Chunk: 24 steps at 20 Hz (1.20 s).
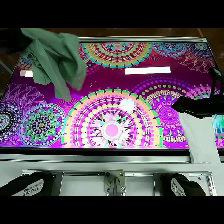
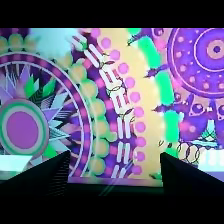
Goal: Fold the shirts.
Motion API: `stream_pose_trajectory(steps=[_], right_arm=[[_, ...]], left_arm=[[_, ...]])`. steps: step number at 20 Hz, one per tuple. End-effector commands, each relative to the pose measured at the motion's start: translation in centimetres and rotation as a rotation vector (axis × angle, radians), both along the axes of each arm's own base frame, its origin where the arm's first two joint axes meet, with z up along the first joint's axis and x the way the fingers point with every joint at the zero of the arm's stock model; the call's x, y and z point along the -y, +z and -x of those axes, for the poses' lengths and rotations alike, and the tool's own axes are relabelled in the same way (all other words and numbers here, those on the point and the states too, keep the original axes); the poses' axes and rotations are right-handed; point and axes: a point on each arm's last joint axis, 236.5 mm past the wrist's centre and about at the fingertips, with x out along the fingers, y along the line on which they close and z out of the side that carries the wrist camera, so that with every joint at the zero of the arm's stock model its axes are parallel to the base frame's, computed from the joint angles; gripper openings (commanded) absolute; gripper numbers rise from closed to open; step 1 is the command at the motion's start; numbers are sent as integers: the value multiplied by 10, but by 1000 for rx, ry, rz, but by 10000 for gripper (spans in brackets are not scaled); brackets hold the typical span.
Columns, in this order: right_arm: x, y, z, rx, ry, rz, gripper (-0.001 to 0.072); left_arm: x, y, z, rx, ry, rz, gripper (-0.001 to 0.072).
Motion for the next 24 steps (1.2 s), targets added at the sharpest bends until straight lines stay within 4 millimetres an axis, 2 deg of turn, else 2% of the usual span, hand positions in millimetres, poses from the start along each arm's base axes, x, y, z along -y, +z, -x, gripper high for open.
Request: stream_pose_trajectory(steps=[1,2,4,5,7,9,11,14,16,17,18,19,22,24], right_arm=[[-4,32,14,42,48,26,681],[-4,47,16,82,49,38,681],[-5,64,23,131,53,53,681],[-6,67,29,134,59,60,681],[-4,60,44,75,70,76,681],[-6,45,58,-5,85,67,681],[-11,20,68,-82,93,33,681],[-20,-33,71,-153,90,-4,681],[-35,-60,66,-143,93,-41,682],[-40,-67,62,-128,91,-53,682],[-42,-71,57,-114,87,-58,682],[-42,-71,51,-101,77,-62,682],[-35,-80,44,-121,46,-84,682],[-27,-94,52,-200,59,-95,682]], left_arm=[[53,81,100,192,-164,64,40],[69,82,115,190,-216,77,41],[102,57,129,119,-323,65,41],[120,36,132,68,-371,54,41],[160,-29,137,-82,-456,28,41],[193,-106,147,-251,-504,2,41],[220,-183,163,-395,-515,-6,41],[241,-265,171,-552,-427,50,41],[247,-303,174,-676,-388,73,45],[246,-310,171,-715,-369,83,182],[238,-309,163,-731,-344,86,469],[223,-303,151,-743,-313,88,692],[153,-279,125,-769,-271,26,708],[102,-280,131,-842,-231,-5,708]])
